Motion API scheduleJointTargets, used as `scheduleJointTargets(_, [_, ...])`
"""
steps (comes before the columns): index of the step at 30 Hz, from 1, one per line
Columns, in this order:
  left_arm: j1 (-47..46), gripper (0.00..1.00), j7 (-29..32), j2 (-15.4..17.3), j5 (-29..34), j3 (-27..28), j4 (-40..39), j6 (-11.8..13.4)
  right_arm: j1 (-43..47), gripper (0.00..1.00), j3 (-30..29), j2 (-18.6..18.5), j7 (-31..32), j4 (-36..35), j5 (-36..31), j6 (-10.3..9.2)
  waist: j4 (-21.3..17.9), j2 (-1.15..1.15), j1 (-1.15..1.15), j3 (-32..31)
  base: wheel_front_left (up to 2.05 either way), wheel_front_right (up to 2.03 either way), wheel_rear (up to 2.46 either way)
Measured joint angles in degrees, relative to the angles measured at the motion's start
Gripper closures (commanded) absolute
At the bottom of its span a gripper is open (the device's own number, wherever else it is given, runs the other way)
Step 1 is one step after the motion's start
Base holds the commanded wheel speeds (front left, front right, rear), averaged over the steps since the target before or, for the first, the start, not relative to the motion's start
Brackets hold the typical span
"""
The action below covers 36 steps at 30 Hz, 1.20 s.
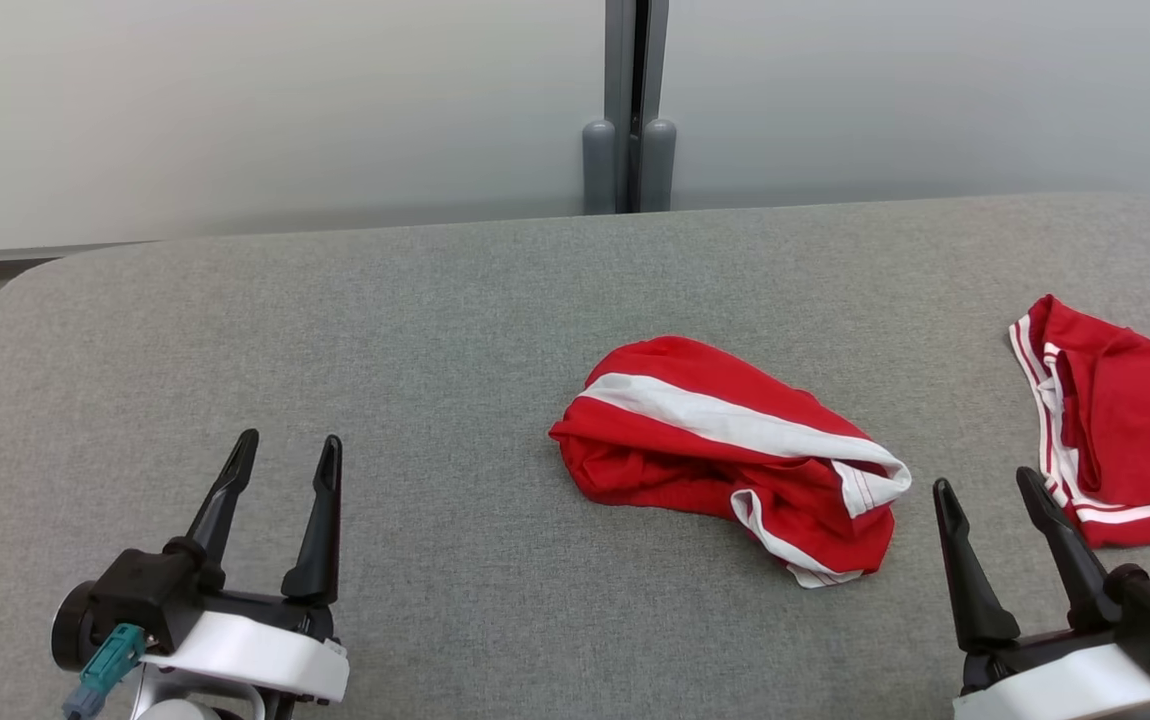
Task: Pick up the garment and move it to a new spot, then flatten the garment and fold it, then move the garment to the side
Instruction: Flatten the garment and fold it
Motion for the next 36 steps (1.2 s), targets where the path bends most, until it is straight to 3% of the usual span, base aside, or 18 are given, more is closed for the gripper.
scheduleJointTargets(19, [0.08,0.00,2.09,-0.16,-0.58,-1.75,-1.02,0.69,0.56,0.00,-0.05,0.66,0.52,-0.22,0.98,0.00,0.11,0.00,0.00,0.97,0.00,0.00,0.00])
scheduleJointTargets(27, [-10.04,0.00,6.70,-3.70,-1.13,-9.21,6.22,-4.34,-2.90,0.00,1.94,0.64,0.46,-0.08,1.35,0.00,-1.47,0.00,0.00,5.68,0.00,0.00,0.00])
scheduleJointTargets(36, [-16.75,0.00,7.60,-6.50,-4.70,-12.41,20.15,-6.08,-5.72,0.00,3.43,1.26,-1.41,2.04,2.18,0.00,-6.58,0.00,0.00,11.13,0.00,0.00,0.00])
